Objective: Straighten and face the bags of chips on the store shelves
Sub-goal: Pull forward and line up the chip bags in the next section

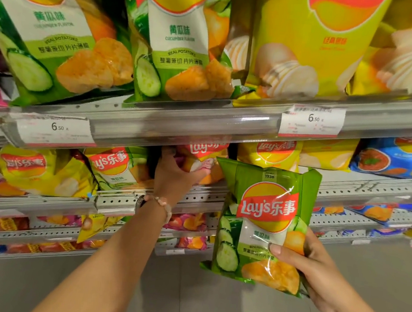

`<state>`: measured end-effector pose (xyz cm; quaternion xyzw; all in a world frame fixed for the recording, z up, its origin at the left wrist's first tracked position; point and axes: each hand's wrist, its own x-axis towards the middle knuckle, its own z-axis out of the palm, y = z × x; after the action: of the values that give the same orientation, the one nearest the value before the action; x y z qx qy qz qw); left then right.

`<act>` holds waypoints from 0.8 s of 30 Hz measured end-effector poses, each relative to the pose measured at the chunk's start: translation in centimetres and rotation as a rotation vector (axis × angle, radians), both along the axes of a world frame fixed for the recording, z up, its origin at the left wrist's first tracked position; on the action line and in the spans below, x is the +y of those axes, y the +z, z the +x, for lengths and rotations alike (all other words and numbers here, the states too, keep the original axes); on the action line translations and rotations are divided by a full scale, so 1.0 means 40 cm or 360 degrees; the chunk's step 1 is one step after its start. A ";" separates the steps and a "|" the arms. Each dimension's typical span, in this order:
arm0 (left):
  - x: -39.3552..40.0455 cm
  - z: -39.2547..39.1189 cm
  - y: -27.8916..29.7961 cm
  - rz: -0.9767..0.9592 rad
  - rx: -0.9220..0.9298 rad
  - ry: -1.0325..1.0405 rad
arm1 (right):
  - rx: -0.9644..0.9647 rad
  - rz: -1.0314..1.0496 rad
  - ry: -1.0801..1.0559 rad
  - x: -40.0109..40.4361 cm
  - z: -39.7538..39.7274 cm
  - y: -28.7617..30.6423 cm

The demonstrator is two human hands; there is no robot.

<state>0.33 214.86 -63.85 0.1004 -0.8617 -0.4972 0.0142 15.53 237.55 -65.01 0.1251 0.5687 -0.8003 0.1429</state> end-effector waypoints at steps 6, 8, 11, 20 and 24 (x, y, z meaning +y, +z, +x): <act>-0.002 0.030 0.035 0.0124 0.0040 0.0116 | -0.0001 -0.0014 -0.0078 0.004 0.004 0.013; -0.013 0.041 0.044 0.0235 -0.0011 0.0119 | -0.0008 -0.0011 -0.0110 0.008 0.006 0.019; -0.029 0.067 0.059 0.0255 -0.0101 0.0059 | -0.0017 0.0011 -0.0140 0.014 0.008 0.031; -0.120 0.222 0.071 0.0154 -0.0121 -0.0127 | -0.0106 0.0152 -0.0109 0.025 -0.002 0.054; -0.155 0.251 0.066 0.0095 -0.0036 -0.0197 | -0.0141 0.0189 -0.0069 0.042 0.000 0.058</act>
<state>10.39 208.65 -61.23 0.0530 -0.8512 -0.5213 -0.0293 15.54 239.22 -62.68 0.1809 0.6054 -0.7618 0.1430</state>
